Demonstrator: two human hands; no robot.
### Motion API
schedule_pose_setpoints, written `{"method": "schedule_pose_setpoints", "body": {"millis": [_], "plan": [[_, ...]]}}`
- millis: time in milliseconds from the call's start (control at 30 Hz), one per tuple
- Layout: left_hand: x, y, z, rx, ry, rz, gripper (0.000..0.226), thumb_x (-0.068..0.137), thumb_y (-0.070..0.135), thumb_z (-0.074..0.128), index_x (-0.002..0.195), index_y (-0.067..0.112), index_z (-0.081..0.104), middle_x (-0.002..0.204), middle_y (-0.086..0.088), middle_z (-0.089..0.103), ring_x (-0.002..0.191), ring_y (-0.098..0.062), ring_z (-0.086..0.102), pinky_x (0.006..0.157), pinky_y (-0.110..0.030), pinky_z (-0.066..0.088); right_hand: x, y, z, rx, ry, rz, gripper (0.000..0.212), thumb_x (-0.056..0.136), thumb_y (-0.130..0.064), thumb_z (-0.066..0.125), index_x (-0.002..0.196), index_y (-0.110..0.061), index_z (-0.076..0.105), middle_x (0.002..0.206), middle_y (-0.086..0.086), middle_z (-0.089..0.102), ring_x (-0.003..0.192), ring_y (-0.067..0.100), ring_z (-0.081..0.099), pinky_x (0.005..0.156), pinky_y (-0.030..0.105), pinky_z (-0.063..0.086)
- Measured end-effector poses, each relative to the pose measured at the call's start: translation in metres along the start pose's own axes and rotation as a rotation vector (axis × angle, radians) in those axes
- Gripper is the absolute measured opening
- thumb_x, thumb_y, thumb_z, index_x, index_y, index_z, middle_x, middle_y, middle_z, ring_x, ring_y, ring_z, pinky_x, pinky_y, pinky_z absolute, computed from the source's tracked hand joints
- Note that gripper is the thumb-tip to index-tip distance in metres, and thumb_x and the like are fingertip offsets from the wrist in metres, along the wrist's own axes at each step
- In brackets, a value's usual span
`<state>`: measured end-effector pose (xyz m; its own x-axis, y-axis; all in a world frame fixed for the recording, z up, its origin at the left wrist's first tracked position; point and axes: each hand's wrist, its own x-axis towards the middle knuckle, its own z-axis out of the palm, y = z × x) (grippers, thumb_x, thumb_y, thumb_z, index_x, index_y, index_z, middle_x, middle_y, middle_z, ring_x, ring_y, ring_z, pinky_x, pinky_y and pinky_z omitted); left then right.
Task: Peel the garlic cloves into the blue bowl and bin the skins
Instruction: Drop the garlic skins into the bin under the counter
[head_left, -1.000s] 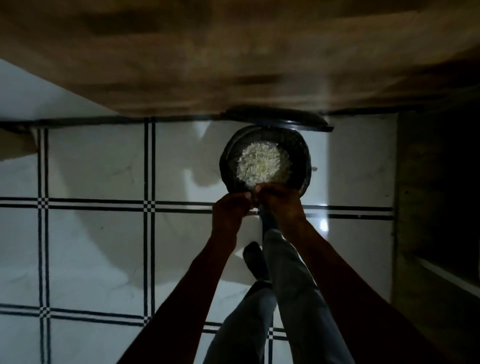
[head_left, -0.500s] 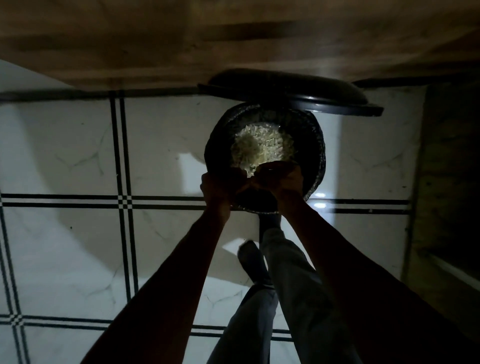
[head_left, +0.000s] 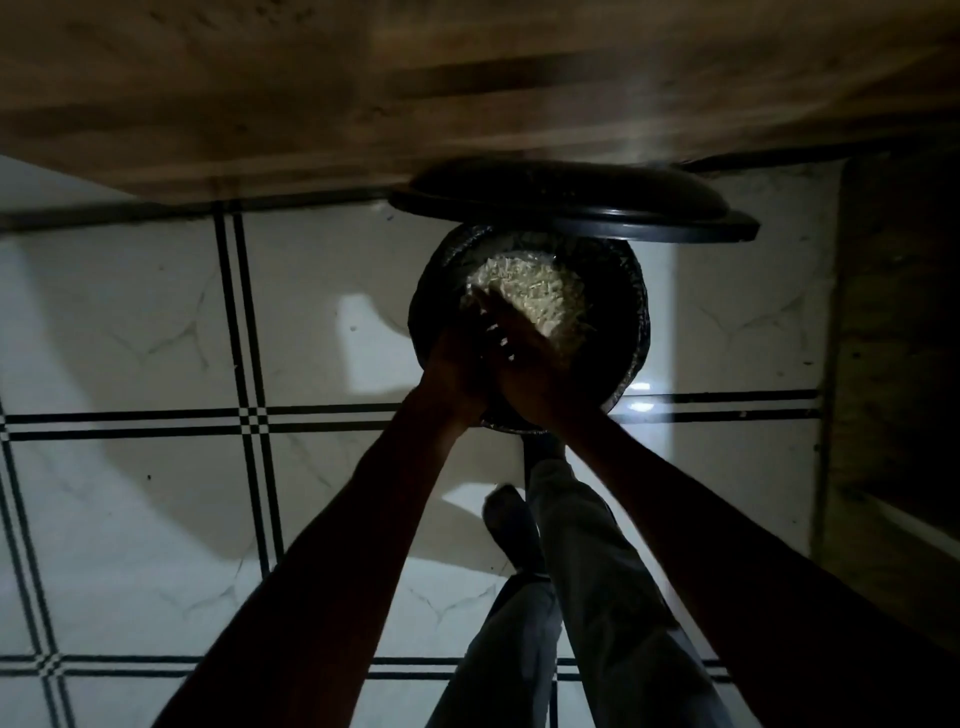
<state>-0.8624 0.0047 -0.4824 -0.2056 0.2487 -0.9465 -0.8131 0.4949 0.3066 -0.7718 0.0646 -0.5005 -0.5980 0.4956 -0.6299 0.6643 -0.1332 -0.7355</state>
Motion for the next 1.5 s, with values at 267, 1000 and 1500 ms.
{"method": "schedule_pose_setpoints", "body": {"millis": [267,1000,1500], "plan": [[-0.042,-0.001,-0.012,0.355,0.044,0.294,0.056,0.089,0.034,0.079,0.135,0.007,0.063,0.12,-0.009,0.073,0.108,-0.024,0.071,0.086,-0.033,0.057,-0.058,-0.008,-0.055,-0.035,0.178,0.104,0.043,0.109,-0.035,0.055,0.145,-0.012,0.058,0.146,0.015,0.06,0.138,0.03,0.053,0.116,0.037,0.04],[-0.553,-0.177,0.3,1.383,-0.943,1.216,0.017,0.098,0.03,0.072,0.107,0.016,0.073,0.103,0.004,0.072,0.091,-0.004,0.067,0.074,-0.009,0.052,-0.707,-0.03,-0.237,0.338,1.495,0.138,0.029,0.103,-0.03,0.065,0.126,-0.013,0.07,0.117,-0.001,0.073,0.106,0.009,0.068,0.089,0.019,0.054],[-0.603,-0.469,0.473,1.795,-1.196,1.309,0.014,0.095,0.021,0.073,0.108,0.015,0.071,0.111,-0.003,0.069,0.093,-0.014,0.069,0.084,-0.036,0.06,-0.929,0.199,-0.264,0.608,1.679,0.425,0.022,0.102,-0.027,0.066,0.121,-0.017,0.072,0.103,-0.002,0.074,0.086,0.002,0.071,0.07,0.025,0.061]]}}
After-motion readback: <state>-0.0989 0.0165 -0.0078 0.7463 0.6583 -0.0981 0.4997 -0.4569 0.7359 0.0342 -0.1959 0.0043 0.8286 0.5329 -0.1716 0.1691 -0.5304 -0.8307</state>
